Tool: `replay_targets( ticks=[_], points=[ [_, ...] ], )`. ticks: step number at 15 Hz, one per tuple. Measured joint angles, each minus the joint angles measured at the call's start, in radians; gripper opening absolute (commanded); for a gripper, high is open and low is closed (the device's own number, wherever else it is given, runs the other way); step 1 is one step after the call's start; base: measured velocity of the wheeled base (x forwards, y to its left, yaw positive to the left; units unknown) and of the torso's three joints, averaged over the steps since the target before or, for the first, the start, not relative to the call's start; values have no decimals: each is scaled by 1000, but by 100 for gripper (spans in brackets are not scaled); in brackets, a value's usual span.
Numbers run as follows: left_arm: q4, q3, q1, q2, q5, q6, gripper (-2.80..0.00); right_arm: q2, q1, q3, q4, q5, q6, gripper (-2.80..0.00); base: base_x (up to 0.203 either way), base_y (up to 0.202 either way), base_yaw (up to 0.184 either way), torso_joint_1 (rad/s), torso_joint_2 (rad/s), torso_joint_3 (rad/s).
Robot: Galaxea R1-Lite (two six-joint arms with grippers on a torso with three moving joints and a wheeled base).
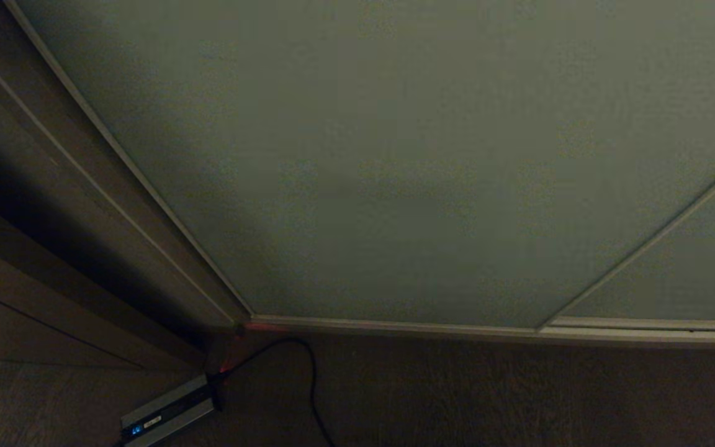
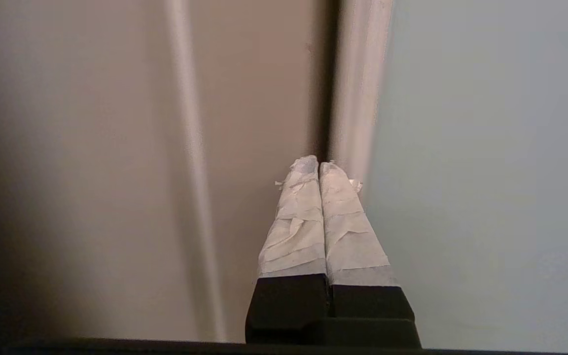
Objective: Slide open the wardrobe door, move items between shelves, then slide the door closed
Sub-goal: Open the door
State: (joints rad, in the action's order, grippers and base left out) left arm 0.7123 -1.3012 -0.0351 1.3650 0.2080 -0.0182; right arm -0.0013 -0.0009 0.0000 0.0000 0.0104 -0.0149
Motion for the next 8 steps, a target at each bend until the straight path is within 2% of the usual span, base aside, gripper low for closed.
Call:
replay_targets(
  ticks=[8],
  points=[
    [-13,-62,1,52,-32,2,-280,0,0,0,0,0,0,-280,0,0,0,0,0,0]
  ],
)
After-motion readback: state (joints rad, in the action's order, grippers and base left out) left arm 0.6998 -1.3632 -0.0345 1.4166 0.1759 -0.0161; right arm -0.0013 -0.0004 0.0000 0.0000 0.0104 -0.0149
